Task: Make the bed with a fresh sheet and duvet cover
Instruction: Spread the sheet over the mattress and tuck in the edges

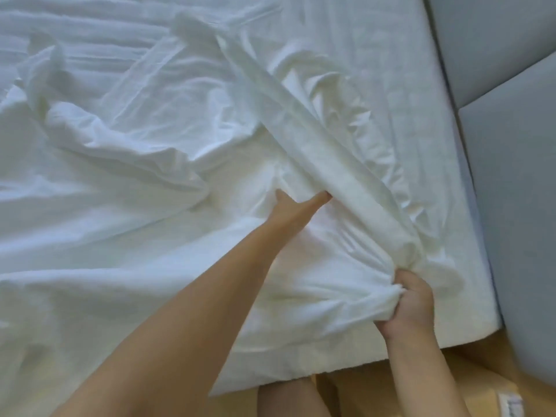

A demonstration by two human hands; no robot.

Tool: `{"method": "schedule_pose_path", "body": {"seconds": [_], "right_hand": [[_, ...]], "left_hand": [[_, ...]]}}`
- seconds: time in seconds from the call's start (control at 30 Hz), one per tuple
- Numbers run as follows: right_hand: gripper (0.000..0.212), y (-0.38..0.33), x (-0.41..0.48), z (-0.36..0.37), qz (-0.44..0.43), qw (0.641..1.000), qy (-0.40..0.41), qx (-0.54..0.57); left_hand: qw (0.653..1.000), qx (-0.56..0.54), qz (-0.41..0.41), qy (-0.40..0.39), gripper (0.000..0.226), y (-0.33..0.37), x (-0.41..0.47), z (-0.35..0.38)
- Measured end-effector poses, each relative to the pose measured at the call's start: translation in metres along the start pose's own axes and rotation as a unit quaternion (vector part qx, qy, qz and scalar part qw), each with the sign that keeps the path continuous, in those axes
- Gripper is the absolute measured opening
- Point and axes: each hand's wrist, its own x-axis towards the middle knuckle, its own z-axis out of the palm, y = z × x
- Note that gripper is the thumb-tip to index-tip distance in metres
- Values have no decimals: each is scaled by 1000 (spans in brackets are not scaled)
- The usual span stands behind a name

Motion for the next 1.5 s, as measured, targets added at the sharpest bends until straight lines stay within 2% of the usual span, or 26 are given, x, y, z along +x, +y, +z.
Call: {"method": "schedule_pose_path", "body": {"seconds": [0.03, 0.1, 0.17, 0.2, 0.27, 0.3, 0.33, 0.4, 0.43, 0.5, 0.57, 0.6, 0.63, 0.7, 0.73, 0.83, 0.9, 0.97, 1.03, 1.13, 1.2, 1.3, 1.33, 1.4, 1.47, 1.5], "right_hand": [[35, -9, 7, -35, 14, 998, 66, 13], [15, -23, 16, -95, 16, 982, 178, -53], [13, -26, 21, -136, 14, 967, 204, -154], [17, -26, 22, -151, 16, 966, 193, -169], [9, -23, 18, -162, 16, 976, 124, -176], [11, -23, 13, -157, 14, 978, 68, -196], [23, -24, 11, -152, 19, 973, 15, -229], [40, -23, 15, -148, 27, 973, -68, -218], [49, -23, 20, -148, 21, 978, -80, -190], [72, -29, 36, -148, -1, 992, -48, -116], [93, -35, 57, -145, 21, 998, -24, -45], [95, -37, 66, -141, 39, 998, -40, -30], [88, -38, 75, -132, 45, 996, -57, -44], [63, -39, 86, -104, 7, 988, -65, -141], [57, -37, 91, -87, -21, 980, -53, -190], [57, -20, 104, -46, -87, 956, 14, -280], [73, -7, 105, -27, -148, 892, 95, -416], [88, 11, 95, -4, -234, 819, 119, -511], [88, 33, 80, 26, -315, 769, 63, -552], [80, 73, 63, 80, -323, 726, -77, -602], [75, 102, 53, 117, -310, 701, -162, -622], [68, 147, 40, 169, -317, 625, -242, -671], [66, 160, 38, 185, -322, 603, -258, -683], [63, 182, 33, 216, -330, 595, -267, -682], [63, 200, 26, 243, -328, 630, -249, -659], [63, 207, 21, 254, -333, 648, -233, -644]], "left_hand": [[999, 8, -1, -34, 115, -1, -1, 32], [993, 41, 1, -107, 79, -7, -4, 93], [985, 39, -7, -168, 38, -12, -11, 144], [981, 25, -21, -191, 41, -14, -13, 163], [980, -3, -60, -188, 85, -18, -10, 191], [984, 7, -80, -162, 100, -21, -6, 202], [987, 45, -80, -132, 102, -22, -3, 210], [981, 171, -46, -83, 85, -22, 3, 220], [972, 221, -15, -78, 73, -20, 6, 220], [952, 286, 51, -96, 46, -13, 10, 219], [918, 355, 90, -154, 28, -9, 7, 212], [898, 387, 104, -184, 23, -10, 7, 206], [880, 413, 119, -201, 20, -12, 8, 197], [866, 445, 132, -186, 13, -18, 12, 169], [866, 456, 130, -159, 15, -22, 15, 150], [869, 477, 127, -21, 41, -33, 20, 80], [827, 526, 163, 118, 49, -36, 19, 24], [775, 570, 163, 217, 56, -37, 16, -36], [743, 609, 113, 254, 64, -40, 12, -93], [713, 656, 59, 240, 73, -52, 6, -159], [697, 677, 81, 222, 78, -58, 6, -188], [669, 700, 135, 209, 82, -66, 15, -218], [674, 691, 166, 201, 80, -67, 18, -226], [700, 637, 263, 188, 72, -73, 21, -245], [708, 554, 363, 246, 63, -81, 16, -269], [716, 513, 368, 297, 62, -86, 12, -285]]}}
